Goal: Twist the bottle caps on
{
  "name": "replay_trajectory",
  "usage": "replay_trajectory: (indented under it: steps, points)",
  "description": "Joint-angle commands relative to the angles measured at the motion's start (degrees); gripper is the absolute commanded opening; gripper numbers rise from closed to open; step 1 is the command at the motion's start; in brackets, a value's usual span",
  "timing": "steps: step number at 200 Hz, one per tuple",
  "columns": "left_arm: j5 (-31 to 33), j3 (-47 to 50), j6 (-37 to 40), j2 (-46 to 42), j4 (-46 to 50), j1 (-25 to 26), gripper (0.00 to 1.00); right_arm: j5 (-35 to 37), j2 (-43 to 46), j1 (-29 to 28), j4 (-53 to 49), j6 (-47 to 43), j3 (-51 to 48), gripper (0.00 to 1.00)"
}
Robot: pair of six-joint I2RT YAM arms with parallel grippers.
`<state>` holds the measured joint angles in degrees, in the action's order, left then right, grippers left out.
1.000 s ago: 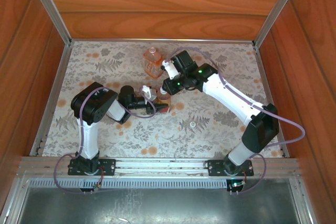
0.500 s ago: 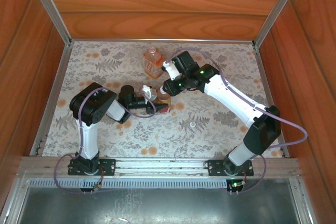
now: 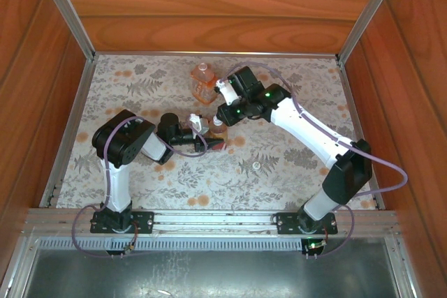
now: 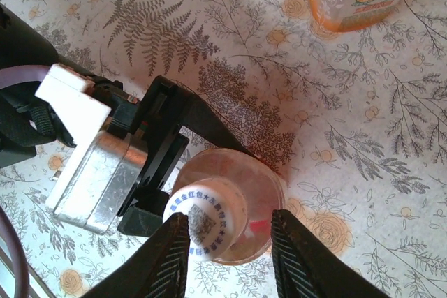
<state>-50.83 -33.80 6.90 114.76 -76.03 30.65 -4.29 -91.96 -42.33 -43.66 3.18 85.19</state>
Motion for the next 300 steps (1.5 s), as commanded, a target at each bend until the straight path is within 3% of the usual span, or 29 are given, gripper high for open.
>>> replay_trajectory:
  steps: [1,74,125,159,189,218,249,300]
  points:
    - [-0.54,0.93,0.66,0.15,5.80,-0.27,0.60,0.35,-0.84,0.30,-1.30,-0.10,1.65,0.36]
    - [-0.85,0.84,0.85,-0.08,6.00,-0.30,0.60,1.26,-1.33,0.29,-2.22,-0.28,1.74,0.35]
    - [-0.82,1.33,1.08,-1.41,6.43,-0.18,0.59,0.94,3.22,0.28,0.46,-2.02,0.82,0.49]
    - [-0.81,1.87,1.62,-4.10,8.75,0.51,0.59,-0.93,9.42,0.27,1.31,-10.84,-3.01,0.66]
    - [0.20,3.09,3.25,-7.31,11.65,1.51,0.58,-6.45,14.75,0.04,-4.01,-22.36,-4.80,0.77]
    - [2.64,4.60,7.19,-11.01,16.17,3.61,0.58,-8.20,20.68,-1.66,-5.51,-36.28,-9.03,0.80]
    - [4.47,5.53,9.77,-13.75,20.45,6.12,0.58,-6.91,20.65,-3.80,-12.63,-47.16,-7.46,0.83]
    - [5.32,6.47,13.05,-14.88,23.10,8.48,0.58,-4.65,14.93,-7.13,-16.34,-52.55,-3.34,0.74]
